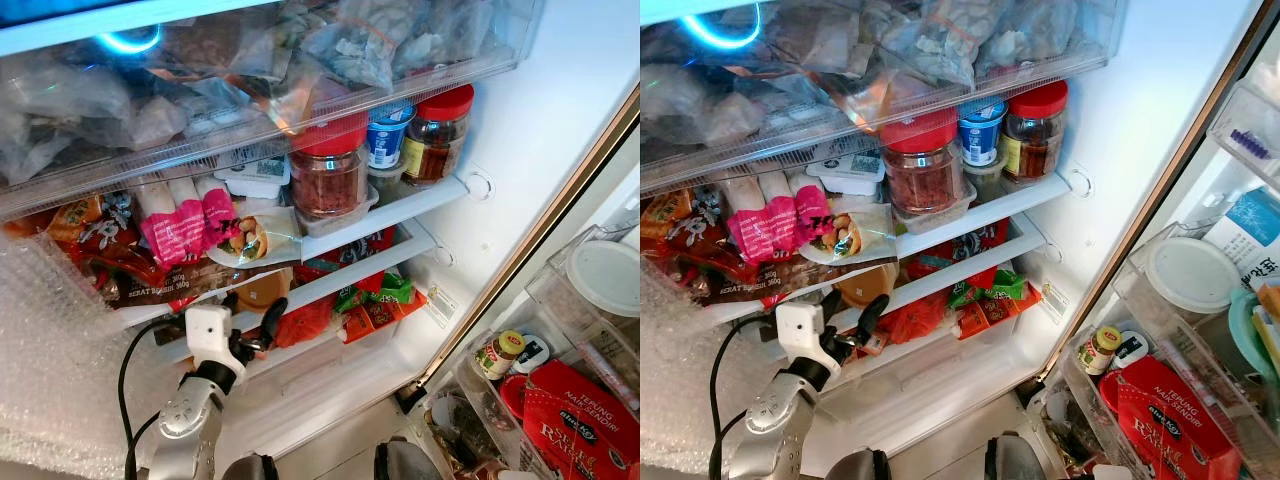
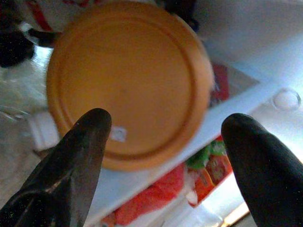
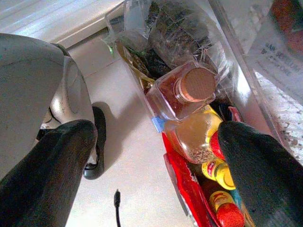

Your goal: Restocking fridge

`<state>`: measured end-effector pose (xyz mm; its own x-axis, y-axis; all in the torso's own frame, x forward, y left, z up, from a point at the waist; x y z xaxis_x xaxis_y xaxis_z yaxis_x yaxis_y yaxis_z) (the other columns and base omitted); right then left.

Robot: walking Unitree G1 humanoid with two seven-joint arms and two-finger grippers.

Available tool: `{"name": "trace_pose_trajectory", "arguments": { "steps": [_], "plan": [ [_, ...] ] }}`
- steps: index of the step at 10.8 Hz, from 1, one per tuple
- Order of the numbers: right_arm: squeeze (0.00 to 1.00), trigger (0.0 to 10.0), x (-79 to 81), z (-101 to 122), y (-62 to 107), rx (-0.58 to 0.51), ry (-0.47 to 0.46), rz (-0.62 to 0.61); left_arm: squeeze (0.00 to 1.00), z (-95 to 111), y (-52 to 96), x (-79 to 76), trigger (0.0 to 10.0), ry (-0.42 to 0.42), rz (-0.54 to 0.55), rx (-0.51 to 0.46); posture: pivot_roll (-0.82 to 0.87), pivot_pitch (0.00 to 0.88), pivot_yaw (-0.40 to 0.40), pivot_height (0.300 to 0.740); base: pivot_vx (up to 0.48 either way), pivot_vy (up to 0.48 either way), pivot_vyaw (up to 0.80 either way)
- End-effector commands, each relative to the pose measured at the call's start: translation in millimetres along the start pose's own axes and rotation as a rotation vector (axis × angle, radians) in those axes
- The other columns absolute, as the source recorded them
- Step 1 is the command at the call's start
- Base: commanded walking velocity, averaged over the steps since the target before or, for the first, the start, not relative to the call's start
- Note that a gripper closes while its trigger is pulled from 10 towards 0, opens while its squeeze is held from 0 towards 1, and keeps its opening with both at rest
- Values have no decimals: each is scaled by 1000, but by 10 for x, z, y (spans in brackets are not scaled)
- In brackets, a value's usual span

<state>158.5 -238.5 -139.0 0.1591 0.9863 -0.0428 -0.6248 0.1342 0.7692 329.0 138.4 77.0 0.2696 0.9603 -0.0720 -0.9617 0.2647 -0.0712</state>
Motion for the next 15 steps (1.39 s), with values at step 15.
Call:
{"name": "trace_pose_trajectory", "arguments": {
  "steps": [15],
  "plan": [
    [0, 10000, -46, -40, 21, 7, 0, -10, 0, -142, 107, 21, 10000, -12, 7, 58, -178, 101, 10, 655, -86, 0, 0]
  ]
}}
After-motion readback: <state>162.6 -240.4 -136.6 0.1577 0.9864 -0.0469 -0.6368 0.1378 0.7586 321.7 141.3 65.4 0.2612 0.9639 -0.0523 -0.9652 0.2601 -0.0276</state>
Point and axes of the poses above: a point about 5 cm out from each wrist's last joint towards the gripper, its own y axis pointing back from the gripper into the wrist, its own z axis along the axis of the wrist's last joint, x = y × z, the point moved 6 cm from there along -y, pointing out of the wrist towards the gripper, and after that the axes turned 2 degrees about -y, right-handed, at the moved point
